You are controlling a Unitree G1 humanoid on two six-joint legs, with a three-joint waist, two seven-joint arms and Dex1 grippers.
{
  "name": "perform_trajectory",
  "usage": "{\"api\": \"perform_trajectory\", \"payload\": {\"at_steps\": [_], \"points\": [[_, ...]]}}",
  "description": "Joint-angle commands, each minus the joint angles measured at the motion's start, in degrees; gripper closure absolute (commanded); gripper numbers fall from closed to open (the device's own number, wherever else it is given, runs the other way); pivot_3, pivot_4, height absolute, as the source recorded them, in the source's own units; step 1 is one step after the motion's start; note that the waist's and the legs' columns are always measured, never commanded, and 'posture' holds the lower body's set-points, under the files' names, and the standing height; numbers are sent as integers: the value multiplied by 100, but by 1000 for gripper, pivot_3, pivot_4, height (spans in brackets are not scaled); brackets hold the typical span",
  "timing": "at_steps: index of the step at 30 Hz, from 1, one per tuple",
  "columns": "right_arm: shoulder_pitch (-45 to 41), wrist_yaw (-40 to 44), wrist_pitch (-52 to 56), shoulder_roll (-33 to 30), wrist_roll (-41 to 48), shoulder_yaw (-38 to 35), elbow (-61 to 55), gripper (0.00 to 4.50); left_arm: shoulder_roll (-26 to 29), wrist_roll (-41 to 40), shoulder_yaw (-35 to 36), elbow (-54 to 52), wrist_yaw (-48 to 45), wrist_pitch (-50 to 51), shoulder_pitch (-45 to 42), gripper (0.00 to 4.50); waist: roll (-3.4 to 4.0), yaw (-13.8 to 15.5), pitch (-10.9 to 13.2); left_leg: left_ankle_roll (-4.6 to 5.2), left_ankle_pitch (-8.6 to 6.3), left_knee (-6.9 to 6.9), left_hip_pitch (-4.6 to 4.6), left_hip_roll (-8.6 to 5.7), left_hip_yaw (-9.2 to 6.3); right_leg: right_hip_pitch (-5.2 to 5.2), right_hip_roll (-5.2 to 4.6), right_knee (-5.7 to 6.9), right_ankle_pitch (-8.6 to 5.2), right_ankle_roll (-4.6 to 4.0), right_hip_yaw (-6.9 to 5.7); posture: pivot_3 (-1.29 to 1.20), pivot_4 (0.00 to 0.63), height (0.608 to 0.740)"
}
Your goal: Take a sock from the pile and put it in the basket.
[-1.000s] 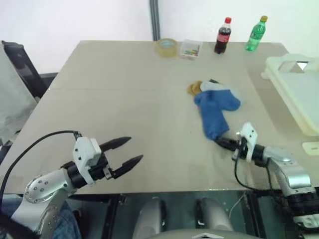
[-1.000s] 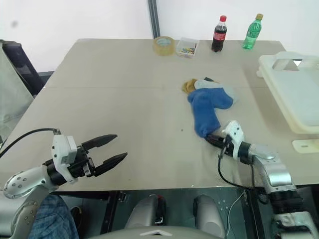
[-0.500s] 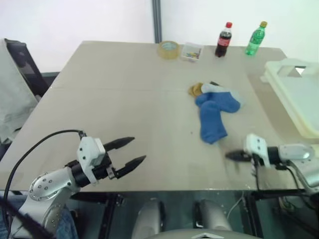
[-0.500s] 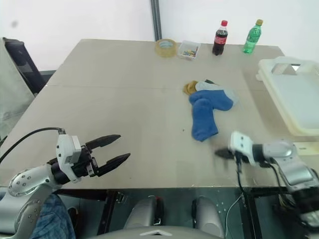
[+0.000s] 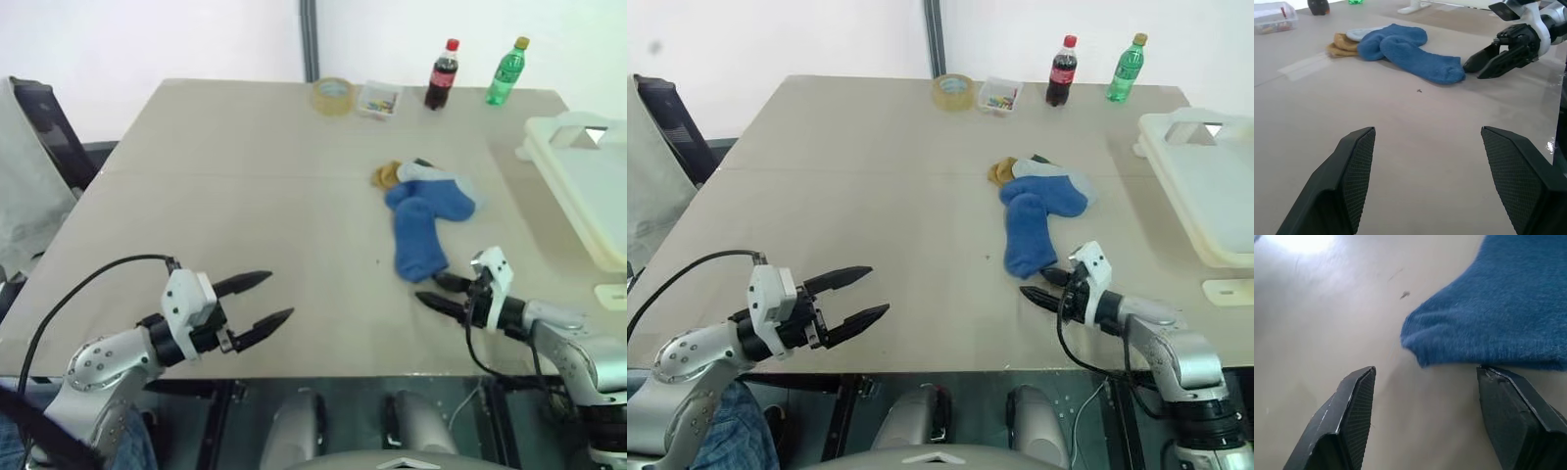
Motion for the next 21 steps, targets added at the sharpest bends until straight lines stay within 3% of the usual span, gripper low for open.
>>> {"api": "perform_trajectory", "payload": {"at_steps": [1,9,10,12,17,21], "points": [[-223,-714,712,499,508,-275,-96,1149,65,30,-64,17,-69,-95,-117,800,1,-11,0,0,0,0,2,1,0,-1,0,0,0,0,0,0,150,740],[-858,-2163,1626,1393,693,-651,188,1149,42,111,-125,137,-98,-172,-161,800,3,-109,1,0,0,-7,-8,-2,1,-4,-5,-2,1,-1,2,0,150,740],[-874,-2214,1649,1393,645,-613,206,1654,41,124,-132,143,-106,-186,-150,800,4,-115,1,0,0,-8,-8,-2,0,-4,-5,-2,1,-1,1,0,150,740],[-841,-2124,1595,1286,558,-457,177,2163,33,145,-140,161,-122,-225,-126,800,4,-116,2,0,0,-8,-9,-3,0,-5,-5,-2,1,-1,1,0,150,740],[-751,-1619,1274,702,227,39,119,4402,15,173,-156,219,-146,-299,-105,800,6,-120,2,0,0,-12,-12,-4,1,-11,-5,-4,0,0,1,0,150,740],[-797,-1194,941,263,-28,417,176,4402,-6,183,-206,256,-198,-325,-134,800,5,-119,2,1,0,-15,-17,-5,0,-17,-3,-5,0,1,-1,0,150,740]]}}
